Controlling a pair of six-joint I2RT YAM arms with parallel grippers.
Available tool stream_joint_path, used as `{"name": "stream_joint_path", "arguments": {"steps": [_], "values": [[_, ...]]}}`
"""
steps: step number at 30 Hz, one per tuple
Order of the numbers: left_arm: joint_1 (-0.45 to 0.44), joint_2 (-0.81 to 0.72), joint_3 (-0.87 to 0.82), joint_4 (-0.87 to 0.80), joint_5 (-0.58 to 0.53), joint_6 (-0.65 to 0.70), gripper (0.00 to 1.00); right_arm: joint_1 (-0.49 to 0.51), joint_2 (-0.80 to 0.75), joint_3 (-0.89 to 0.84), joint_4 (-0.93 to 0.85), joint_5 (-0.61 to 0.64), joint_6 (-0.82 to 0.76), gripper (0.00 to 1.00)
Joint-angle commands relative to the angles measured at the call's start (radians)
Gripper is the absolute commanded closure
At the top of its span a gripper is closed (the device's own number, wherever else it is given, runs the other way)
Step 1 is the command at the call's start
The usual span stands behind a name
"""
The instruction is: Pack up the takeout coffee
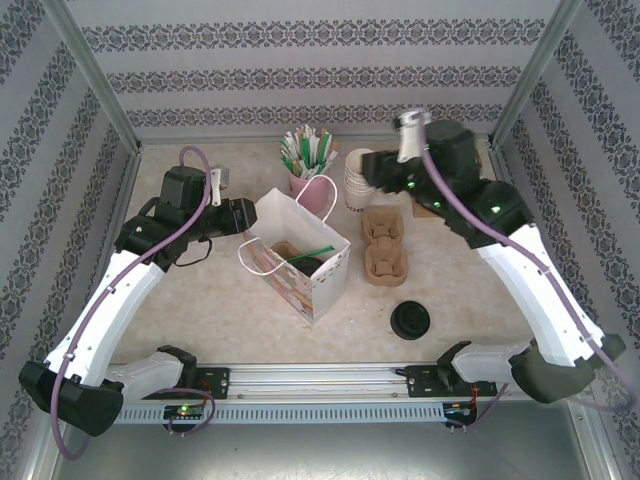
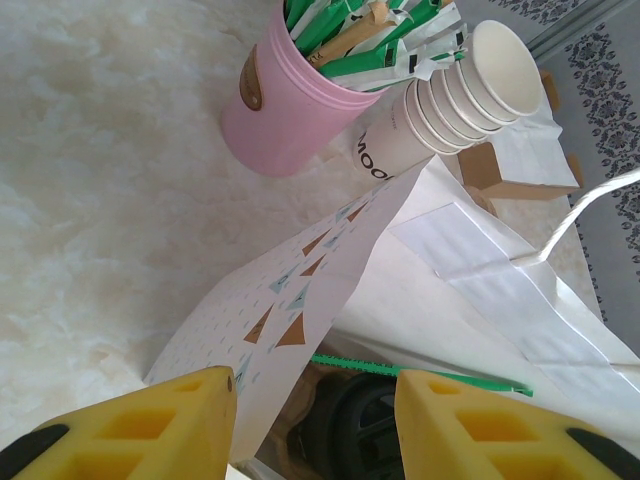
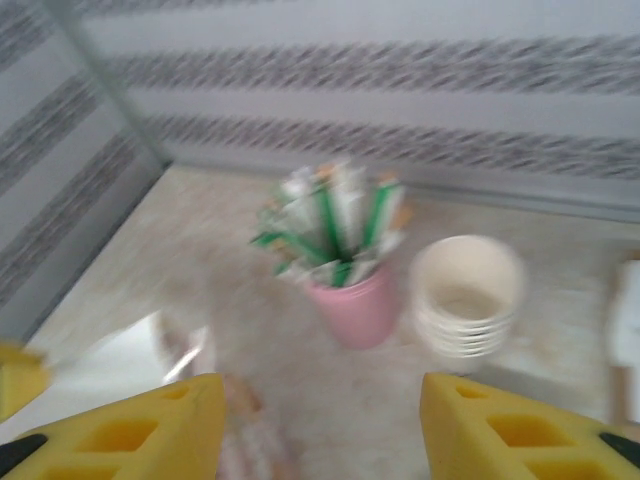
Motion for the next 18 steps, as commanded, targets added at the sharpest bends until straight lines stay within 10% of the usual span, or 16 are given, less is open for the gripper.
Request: {"name": "stream_joint_path", "arguments": {"steps": [1,7,18], "values": [[-0.013,0.001,-0.009,0.010,-0.004,0.012,0.53,-0.171,-0.023,-0.050,-0.002,0.005,0.000,0.43],[-0.014,-0.001,-0.009,0.010,-0.001,0.013,0.53,-0.526,0.178,-0.104,-0.002,-0.192,0.069,0.39],[-0.026,-0.027,-0.046,0.045,0.019,0.013,0.53,-0.583,0.674,0.101,0.001,-0.125,0.177,0.37]]}}
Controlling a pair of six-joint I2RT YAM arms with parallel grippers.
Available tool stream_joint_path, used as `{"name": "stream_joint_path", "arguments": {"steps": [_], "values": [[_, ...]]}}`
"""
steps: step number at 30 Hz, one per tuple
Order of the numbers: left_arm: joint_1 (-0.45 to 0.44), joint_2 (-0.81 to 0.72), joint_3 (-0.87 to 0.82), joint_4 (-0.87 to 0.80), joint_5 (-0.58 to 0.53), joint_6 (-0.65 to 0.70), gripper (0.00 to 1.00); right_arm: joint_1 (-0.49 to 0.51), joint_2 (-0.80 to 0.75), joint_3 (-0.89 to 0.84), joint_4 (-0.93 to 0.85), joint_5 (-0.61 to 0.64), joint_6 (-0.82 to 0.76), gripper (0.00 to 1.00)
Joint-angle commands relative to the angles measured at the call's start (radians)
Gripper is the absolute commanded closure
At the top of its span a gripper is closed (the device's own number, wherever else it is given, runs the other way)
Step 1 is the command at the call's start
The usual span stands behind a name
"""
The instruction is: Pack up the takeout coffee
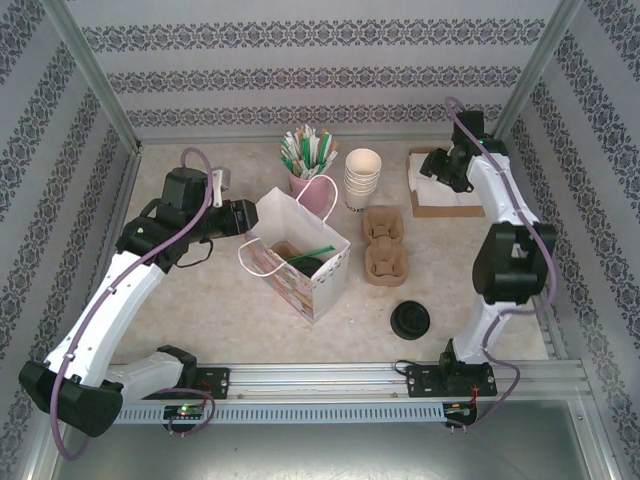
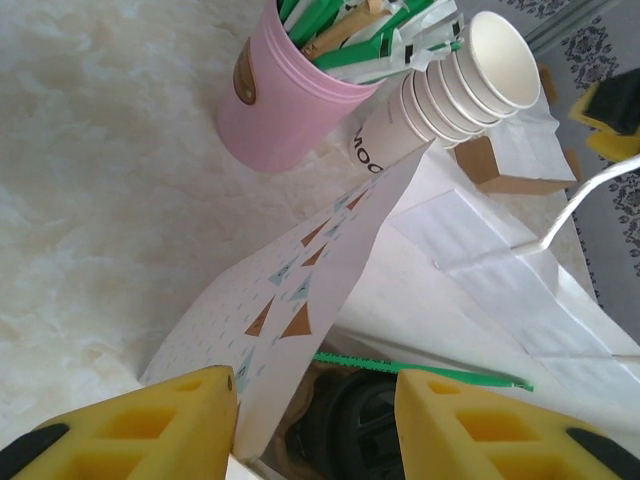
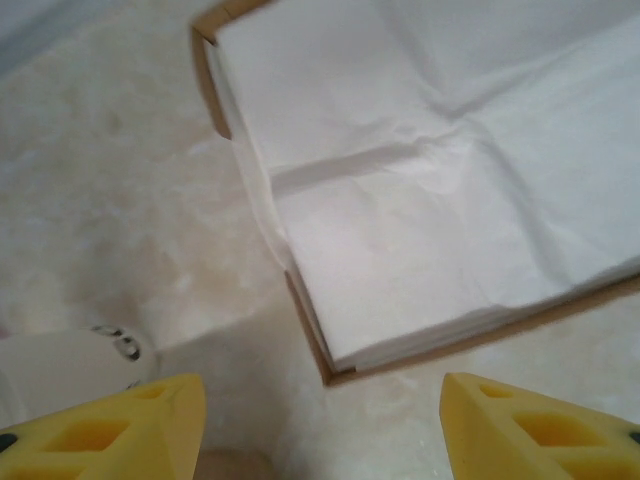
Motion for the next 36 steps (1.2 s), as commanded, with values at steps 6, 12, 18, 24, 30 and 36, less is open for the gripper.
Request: {"name": "stream_joint_path", "arguments": {"steps": [6,12,18,24,30,36], "values": [[-0.019,-0.038,-0.054,0.050,0.029,0.019,0.53,-0.006,0.151,0.156,0.031,0.144,0.151,0.36],[-0.018,-0.054,-0.062,0.042,0.023,0.042,0.52,-0.018,0.272,0.274,-0.007,0.227,0.207,0.36],[-0.019,-0.094,-0.058,0.024,0.004,0.044,0.52,-0.032,0.354,0.326,-0.030,0.262,0.245,0.36],[-0.019,-0.125,-0.055,0.025,-0.006,0.046,0.51,-0.034,0.415,0.352,-0.042,0.267,0.266,0.37],[-0.018,-0.123,-0.053,0.019,-0.016,0.055,0.50,-0.035,0.462,0.376,-0.057,0.265,0.270,0.45],[-0.018,-0.116,-0.056,0.018,-0.023,0.059,0.50,-0.035,0.449,0.364,-0.057,0.259,0.272,0.72]]}}
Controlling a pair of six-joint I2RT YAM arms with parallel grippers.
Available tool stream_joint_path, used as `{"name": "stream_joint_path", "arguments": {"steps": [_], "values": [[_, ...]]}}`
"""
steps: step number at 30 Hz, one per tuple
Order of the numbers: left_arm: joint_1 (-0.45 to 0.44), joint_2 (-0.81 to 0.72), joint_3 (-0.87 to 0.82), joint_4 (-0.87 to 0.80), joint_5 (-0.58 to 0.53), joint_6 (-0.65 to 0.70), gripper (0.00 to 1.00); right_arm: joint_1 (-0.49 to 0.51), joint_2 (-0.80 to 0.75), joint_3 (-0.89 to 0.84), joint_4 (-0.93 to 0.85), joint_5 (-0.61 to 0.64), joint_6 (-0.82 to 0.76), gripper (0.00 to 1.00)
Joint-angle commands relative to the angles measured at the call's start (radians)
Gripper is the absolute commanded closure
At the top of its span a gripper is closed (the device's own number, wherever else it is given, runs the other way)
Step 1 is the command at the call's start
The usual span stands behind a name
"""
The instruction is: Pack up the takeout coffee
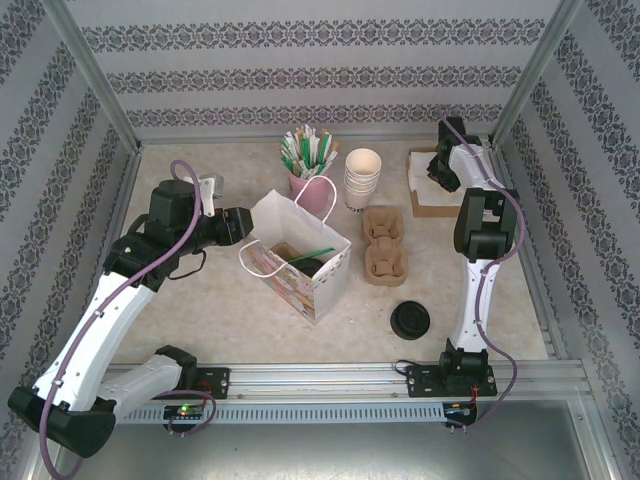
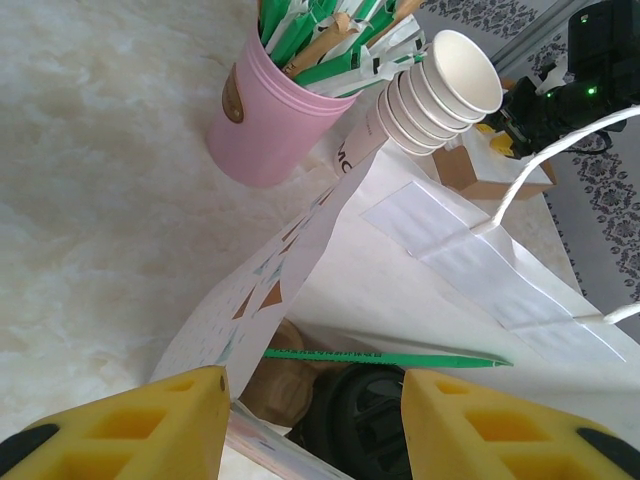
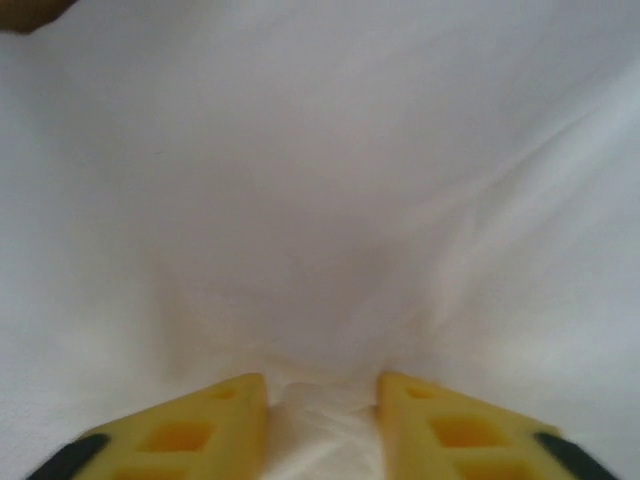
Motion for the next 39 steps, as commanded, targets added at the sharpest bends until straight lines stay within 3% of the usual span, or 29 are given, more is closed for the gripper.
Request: {"name": "stream_joint_path", "arguments": {"steps": [1,4,9,16,20,26,28,30,35,39], "values": [[-0.016,0.000,-0.001,-0.002,-0.015,0.030,0.50,-0.007,-0.009,0.024,-0.030,0.017,0.000,0.77],[-0.015,-0.001,0.000,-0.003,-0.010,0.028,0.50,-0.007,-0.065,0.005,-0.026,0.024,-0.002,0.80],[-0.015,-0.002,-0.002,0.004,-0.007,0.021,0.50,-0.006,-0.224,-0.074,0.024,0.008,-0.013,1.00],[-0.017,-0.004,-0.009,0.018,-0.010,0.010,0.50,0.022,-0.527,-0.246,0.122,-0.069,-0.040,1.00],[-0.016,-0.003,-0.013,0.026,-0.009,-0.003,0.50,0.097,-0.777,-0.376,0.219,-0.078,-0.086,1.00],[-0.017,-0.012,-0.033,0.052,-0.037,-0.031,0.50,0.322,-1.108,-0.514,0.331,-0.075,-0.125,1.00],[-0.016,-0.010,-0.037,0.062,-0.039,-0.040,0.50,0.429,-1.180,-0.560,0.412,-0.129,-0.116,1.00],[-0.017,-0.002,-0.036,0.068,-0.033,-0.045,0.50,0.522,-1.213,-0.563,0.446,-0.198,-0.121,1.00],[-0.016,0.018,-0.021,0.064,-0.012,-0.051,0.49,0.781,-1.249,-0.595,0.567,-0.233,-0.072,1.00],[-0.016,0.025,-0.017,0.067,-0.014,-0.054,0.49,0.946,-1.199,-0.625,0.733,-0.372,0.008,1.00]]}}
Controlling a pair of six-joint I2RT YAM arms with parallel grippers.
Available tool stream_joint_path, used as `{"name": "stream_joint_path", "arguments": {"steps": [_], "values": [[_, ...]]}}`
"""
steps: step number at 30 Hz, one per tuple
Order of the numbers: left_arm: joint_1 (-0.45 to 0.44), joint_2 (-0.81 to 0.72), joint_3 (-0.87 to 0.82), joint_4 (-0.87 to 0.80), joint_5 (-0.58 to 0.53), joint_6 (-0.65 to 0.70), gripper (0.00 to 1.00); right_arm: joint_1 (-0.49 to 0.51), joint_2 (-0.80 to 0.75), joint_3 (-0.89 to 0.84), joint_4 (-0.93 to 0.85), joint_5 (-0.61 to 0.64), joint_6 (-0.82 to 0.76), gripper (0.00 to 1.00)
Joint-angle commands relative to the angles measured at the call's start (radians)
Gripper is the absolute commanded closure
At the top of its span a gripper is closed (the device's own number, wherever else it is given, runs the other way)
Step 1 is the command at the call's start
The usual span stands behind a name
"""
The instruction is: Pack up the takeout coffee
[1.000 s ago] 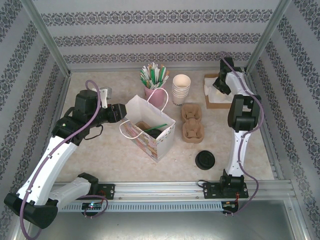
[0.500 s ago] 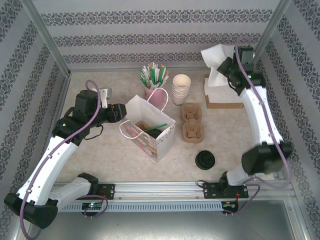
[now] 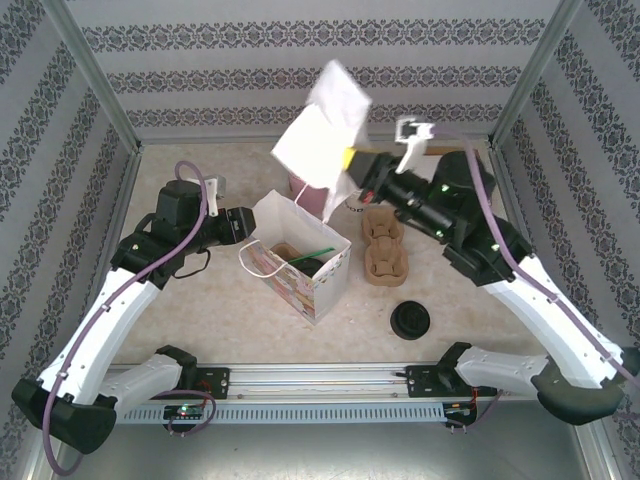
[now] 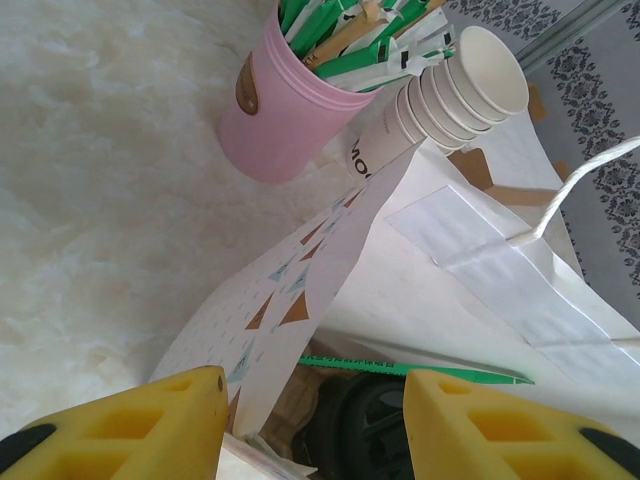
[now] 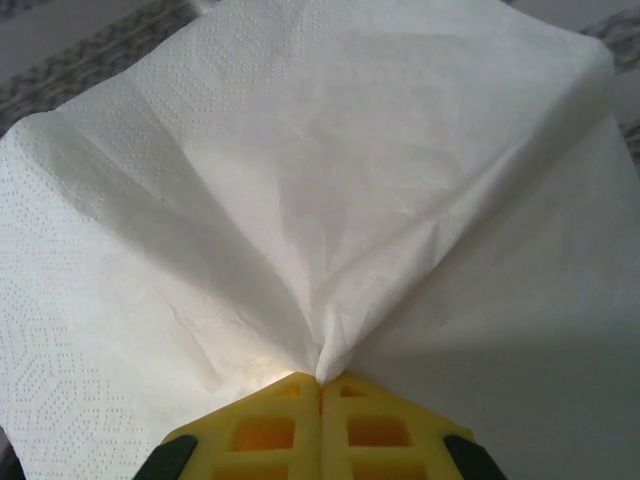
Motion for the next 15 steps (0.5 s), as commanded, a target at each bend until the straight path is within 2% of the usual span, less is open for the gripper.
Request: {"name": "stream_joint_path", "arguments": {"steps": [1,4,6,10,15], "values": [[-0.011,0.003,0.020,0.027,0.008,-0.016,0.49,0.108,0.060,-0.024,0.192,-0.144,0.076,1.00],[-0.013,0.006,0.025,0.022,0.008,-0.016,0.49,0.199,0.127,0.001,0.193,-0.161,0.081,1.00],[-0.012,0.008,0.025,0.017,0.009,-0.013,0.49,0.225,0.159,-0.005,0.196,-0.175,0.096,1.00],[-0.012,0.011,0.028,0.006,-0.001,-0.014,0.50,0.225,0.195,-0.099,0.246,-0.143,0.210,1.00],[-0.012,0.022,0.029,0.004,-0.007,-0.012,0.50,0.166,0.212,-0.219,0.265,-0.182,0.345,1.00]]}}
